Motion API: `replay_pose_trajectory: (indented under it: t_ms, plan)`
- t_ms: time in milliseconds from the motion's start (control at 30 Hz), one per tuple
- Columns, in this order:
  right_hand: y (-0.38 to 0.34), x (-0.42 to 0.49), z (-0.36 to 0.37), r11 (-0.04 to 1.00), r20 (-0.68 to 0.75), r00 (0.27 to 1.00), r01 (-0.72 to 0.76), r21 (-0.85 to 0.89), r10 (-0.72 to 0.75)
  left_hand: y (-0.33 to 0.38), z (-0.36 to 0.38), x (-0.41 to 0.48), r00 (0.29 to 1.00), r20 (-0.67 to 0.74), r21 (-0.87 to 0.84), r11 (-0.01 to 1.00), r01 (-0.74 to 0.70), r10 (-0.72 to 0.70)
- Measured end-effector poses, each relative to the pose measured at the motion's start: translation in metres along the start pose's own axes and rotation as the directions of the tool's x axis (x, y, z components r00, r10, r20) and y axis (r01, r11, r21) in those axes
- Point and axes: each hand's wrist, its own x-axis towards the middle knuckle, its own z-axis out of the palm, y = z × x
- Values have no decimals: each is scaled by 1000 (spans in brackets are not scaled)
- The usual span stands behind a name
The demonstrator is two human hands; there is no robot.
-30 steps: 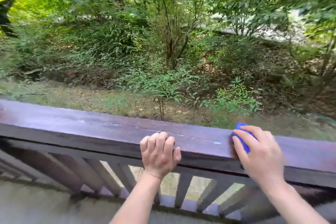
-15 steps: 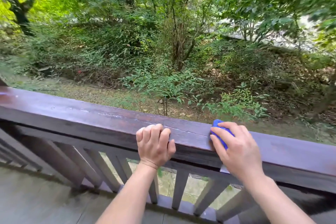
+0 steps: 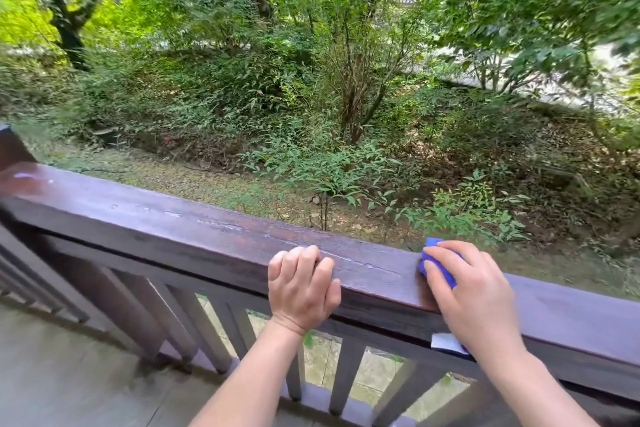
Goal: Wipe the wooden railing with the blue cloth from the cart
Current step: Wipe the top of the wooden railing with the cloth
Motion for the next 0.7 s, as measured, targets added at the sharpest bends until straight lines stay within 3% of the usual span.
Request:
replay_pose_trajectory:
  t_ms: [67, 200, 267, 400, 533, 633, 700]
  plan:
    - [-20, -2, 8, 1000, -13, 1000, -5, -2, 5, 0, 0, 1, 1000, -5, -16, 1000, 16, -16]
    - [-48, -3, 18, 961, 108, 957, 257, 103, -268, 1, -2, 2, 999, -27, -34, 999, 31, -32]
    - [-36, 4, 12, 946, 133, 938, 306, 111, -319, 2, -4, 3, 999, -30, -30, 999, 28, -28]
    - [-29, -7, 6, 984, 63, 984, 160, 73, -164, 2, -2, 2, 999, -34, -17, 1000, 25, -25]
    - [-50, 9, 25, 954, 150, 943, 286, 93, -297, 2, -2, 1, 999, -28, -7, 1000, 26, -26]
    - [-43, 46, 29, 995, 228, 970, 73, 66, -86, 2, -3, 3, 999, -10, -2, 999, 39, -39]
    - [-46, 35, 27, 989, 145, 979, 136, 52, -143, 3, -4, 2, 999, -5, -9, 999, 45, -45]
